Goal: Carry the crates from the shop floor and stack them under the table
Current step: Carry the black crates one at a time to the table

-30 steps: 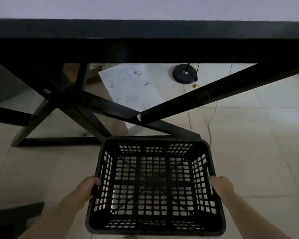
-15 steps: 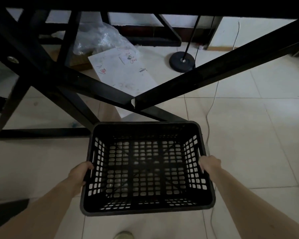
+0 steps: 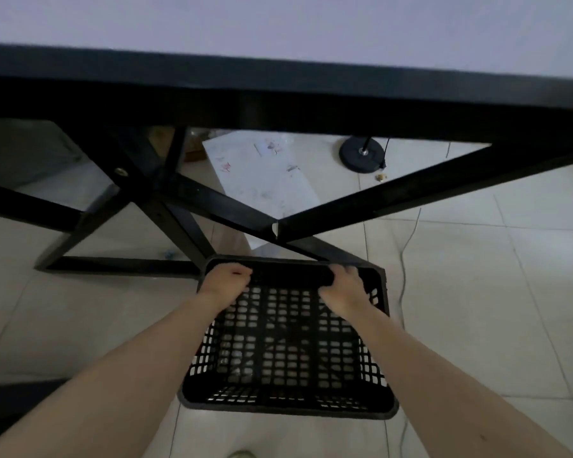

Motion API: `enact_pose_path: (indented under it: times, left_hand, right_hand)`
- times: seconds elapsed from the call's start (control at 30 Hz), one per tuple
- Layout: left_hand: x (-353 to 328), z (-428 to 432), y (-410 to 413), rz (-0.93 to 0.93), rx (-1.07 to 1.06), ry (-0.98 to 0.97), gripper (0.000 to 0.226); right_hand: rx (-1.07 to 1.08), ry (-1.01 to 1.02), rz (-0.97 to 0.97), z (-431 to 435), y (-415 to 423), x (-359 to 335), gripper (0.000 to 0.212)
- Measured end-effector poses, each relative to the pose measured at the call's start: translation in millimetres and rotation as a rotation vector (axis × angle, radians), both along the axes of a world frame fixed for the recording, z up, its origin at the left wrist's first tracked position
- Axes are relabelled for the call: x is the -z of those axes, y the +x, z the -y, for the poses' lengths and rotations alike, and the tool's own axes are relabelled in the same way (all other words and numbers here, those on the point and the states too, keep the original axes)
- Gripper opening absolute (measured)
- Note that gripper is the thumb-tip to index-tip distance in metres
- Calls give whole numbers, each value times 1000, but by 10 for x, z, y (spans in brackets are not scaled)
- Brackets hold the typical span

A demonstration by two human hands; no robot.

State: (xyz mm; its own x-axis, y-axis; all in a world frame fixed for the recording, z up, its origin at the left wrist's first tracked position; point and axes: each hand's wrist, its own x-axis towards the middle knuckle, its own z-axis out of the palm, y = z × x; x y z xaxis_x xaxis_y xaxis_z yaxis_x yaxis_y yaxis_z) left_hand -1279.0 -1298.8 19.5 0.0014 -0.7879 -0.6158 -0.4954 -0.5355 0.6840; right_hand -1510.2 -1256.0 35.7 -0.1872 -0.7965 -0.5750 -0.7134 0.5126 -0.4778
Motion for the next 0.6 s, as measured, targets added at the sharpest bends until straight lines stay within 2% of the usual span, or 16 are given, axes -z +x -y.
enact_pose_path:
  times: [0.07,0.2,0.4,0.5,0.6]
  left_hand:
    - [-525,135,-163,117,167,-80,25]
    - [-1875,260,-260,284,379,-138,33]
    - [-3963,-167,75,445,406,-299,35]
    - [-4923,-436,507,452,290,-350,31]
    - [-5921,-818,1046,477,135,-424,38]
  right_hand:
    - [-189,-112,33,225,287,-552,57]
    - [-353,-253,104,466,625,-1876,54]
    - [-581,-367,102,207,1200,-3823,47]
    - [-638,-388,102,101,1451,-4736,48]
    - [-703,-477,44,-33,1717,-5673,50]
